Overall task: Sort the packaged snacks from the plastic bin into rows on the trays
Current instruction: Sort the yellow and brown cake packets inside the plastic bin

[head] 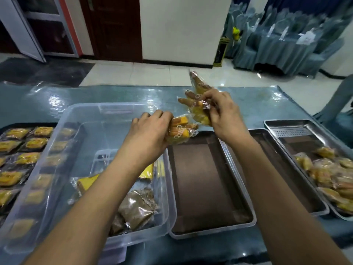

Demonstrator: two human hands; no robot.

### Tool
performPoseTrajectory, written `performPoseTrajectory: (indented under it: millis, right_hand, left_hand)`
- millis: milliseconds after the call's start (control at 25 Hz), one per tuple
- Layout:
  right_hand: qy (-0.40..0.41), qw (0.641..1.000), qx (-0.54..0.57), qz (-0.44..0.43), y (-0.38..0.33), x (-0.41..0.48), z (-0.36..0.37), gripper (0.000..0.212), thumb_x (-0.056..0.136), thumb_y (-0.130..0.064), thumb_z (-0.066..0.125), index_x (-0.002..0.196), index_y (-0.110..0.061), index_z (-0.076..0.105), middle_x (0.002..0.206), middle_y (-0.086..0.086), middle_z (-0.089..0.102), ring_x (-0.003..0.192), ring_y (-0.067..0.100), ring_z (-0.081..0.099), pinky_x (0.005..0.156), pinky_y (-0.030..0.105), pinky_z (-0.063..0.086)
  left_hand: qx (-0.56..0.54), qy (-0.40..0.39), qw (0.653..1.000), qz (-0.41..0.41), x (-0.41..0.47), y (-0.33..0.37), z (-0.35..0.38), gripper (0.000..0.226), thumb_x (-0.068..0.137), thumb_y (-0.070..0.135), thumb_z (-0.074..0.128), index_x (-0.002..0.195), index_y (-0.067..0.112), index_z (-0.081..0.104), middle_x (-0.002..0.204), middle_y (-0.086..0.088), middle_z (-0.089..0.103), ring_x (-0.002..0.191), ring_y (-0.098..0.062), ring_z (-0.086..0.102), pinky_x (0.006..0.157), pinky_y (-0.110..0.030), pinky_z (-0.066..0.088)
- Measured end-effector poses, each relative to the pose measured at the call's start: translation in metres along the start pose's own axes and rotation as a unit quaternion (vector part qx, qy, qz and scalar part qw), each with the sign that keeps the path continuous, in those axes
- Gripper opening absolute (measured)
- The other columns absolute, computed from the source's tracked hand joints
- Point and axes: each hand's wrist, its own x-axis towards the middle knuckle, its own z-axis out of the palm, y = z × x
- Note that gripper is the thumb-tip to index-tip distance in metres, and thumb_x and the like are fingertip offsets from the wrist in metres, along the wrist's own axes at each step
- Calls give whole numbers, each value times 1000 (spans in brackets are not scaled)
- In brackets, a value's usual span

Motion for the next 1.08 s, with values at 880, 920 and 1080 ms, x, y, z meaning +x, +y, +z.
performPoseTrajectory:
  millis: [880, 920, 1080]
  right_hand:
    - [-83, 985, -46, 144, 308, -133, -139, 30, 97, -7, 51, 113, -31, 60, 118, -3, 50, 99, 17, 56, 84, 36, 53]
    - [-93, 983, -55, 148, 321, -141, -139, 30, 97, -8, 51, 112, -32, 60, 119, -3, 50, 99, 18, 55, 84, 39, 54]
    - [-128, 974, -93, 160, 363, -171, -137, 28, 93, -15, 51, 111, -37, 57, 122, -3, 49, 99, 24, 55, 78, 45, 55]
  left_hand:
    - [-14, -178, 984, 24, 62, 282, 183, 52, 86, 42, 68, 128, 22, 44, 124, -1, 54, 111, -29, 54, 90, -47, 46]
    - [-18, -186, 982, 16, 62, 290, 194, 50, 85, 42, 68, 125, 21, 46, 123, -2, 56, 109, -29, 55, 88, -47, 47]
    - [-52, -222, 973, -25, 64, 317, 232, 48, 82, 44, 67, 117, 16, 49, 115, -4, 58, 104, -29, 58, 85, -46, 51]
